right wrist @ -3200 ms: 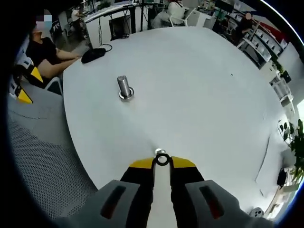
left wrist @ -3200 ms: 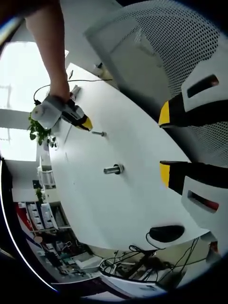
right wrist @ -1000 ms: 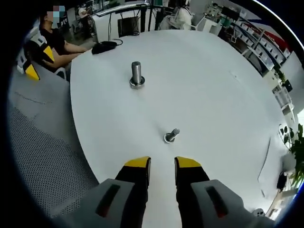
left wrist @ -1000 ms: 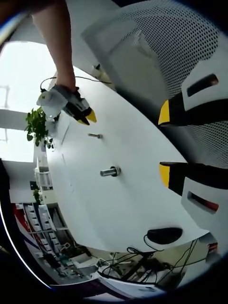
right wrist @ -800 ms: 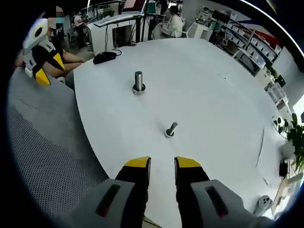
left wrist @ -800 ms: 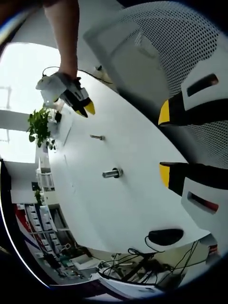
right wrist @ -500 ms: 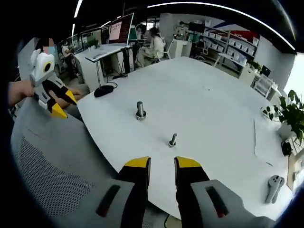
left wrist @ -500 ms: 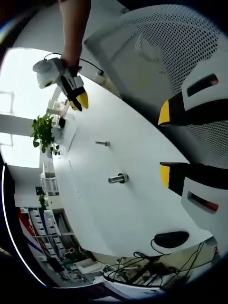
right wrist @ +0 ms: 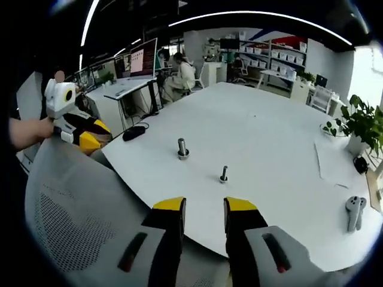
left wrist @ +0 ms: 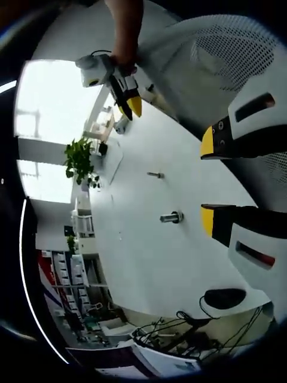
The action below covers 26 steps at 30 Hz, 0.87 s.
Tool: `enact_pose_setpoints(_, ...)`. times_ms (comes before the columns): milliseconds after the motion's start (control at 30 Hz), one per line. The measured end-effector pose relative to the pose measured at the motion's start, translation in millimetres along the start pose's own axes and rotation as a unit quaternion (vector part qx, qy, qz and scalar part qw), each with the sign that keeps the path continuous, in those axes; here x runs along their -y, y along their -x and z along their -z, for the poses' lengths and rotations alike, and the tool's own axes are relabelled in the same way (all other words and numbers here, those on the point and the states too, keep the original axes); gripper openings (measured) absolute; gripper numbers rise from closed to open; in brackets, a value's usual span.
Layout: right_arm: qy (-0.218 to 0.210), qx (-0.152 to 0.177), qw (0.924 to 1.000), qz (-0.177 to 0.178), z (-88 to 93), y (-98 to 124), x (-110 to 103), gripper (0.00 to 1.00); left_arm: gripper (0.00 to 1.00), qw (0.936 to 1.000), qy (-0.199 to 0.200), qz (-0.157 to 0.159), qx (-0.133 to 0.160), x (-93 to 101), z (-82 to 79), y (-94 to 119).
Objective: Place the washer onto the threaded stud by aligning its center hole with the stud, sliding it down to the base, and recovering from edge contact or off-axis alignment until the washer reaches the visible bottom stop.
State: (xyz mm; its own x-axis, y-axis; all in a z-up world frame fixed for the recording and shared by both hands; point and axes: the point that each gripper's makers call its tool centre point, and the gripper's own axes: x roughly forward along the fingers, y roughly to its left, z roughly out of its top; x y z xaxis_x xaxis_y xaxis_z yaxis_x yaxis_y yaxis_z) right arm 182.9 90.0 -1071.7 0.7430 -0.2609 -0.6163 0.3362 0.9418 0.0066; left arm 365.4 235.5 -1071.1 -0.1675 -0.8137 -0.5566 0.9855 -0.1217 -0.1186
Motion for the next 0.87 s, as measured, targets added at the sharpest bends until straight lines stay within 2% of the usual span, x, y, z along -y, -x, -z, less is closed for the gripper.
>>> enact_pose_setpoints(100, 0.010, 0.002, 0.9999, -0.008, 0.6, -1.2, -4.9, 0.28, 0.28, 1.0000, 0.005, -0.002, 0.001, -1.9, -0.5, -0.4)
enact_pose_setpoints(200, -0.011, 0.009, 0.9997, -0.022, -1.6, -1.1, -4.5, 0.28, 0.28, 0.9999, -0.001, -0.009, -0.012, -3.7, 3.1, -2.0)
enact_pose_setpoints(267, -0.012, 0.024, 0.9996, -0.014, -5.3, 1.1, -0.7, 0.28, 0.28, 0.9998, -0.002, -0.012, -0.012, -0.9, 0.8, -1.2)
enact_pose_setpoints(367, -0.016, 0.029, 0.9993, -0.014, -6.8, 1.7, -0.9, 0.28, 0.28, 0.9998, 0.003, -0.019, -0.007, 0.1, -3.4, 0.7)
enact_pose_setpoints(467, -0.017, 0.029, 0.9993, -0.013, -7.4, 0.5, -0.4, 0.28, 0.28, 0.9995, 0.010, -0.029, 0.002, -11.6, -2.5, 1.4)
enact_pose_setpoints(600, -0.026, 0.027, 0.9990, -0.024, -6.3, -0.4, -5.0, 0.28, 0.28, 0.9994, 0.023, -0.023, 0.007, -10.9, -4.0, 1.2)
enact_pose_setpoints(733, -0.019, 0.014, 0.9994, -0.026, -1.5, -2.1, -5.8, 0.28, 0.28, 0.9997, 0.004, -0.021, -0.014, -2.8, 1.8, -1.9)
enact_pose_setpoints(767, -0.013, 0.013, 0.9996, -0.022, -1.6, -2.2, -4.7, 0.28, 0.28, 0.9995, -0.003, -0.025, -0.020, -9.1, 7.1, -2.5)
enact_pose_setpoints(867, -0.018, 0.016, 0.9993, -0.028, -2.8, -2.4, -5.9, 0.27, 0.28, 0.9995, -0.003, -0.030, -0.007, -6.6, -1.2, 0.4)
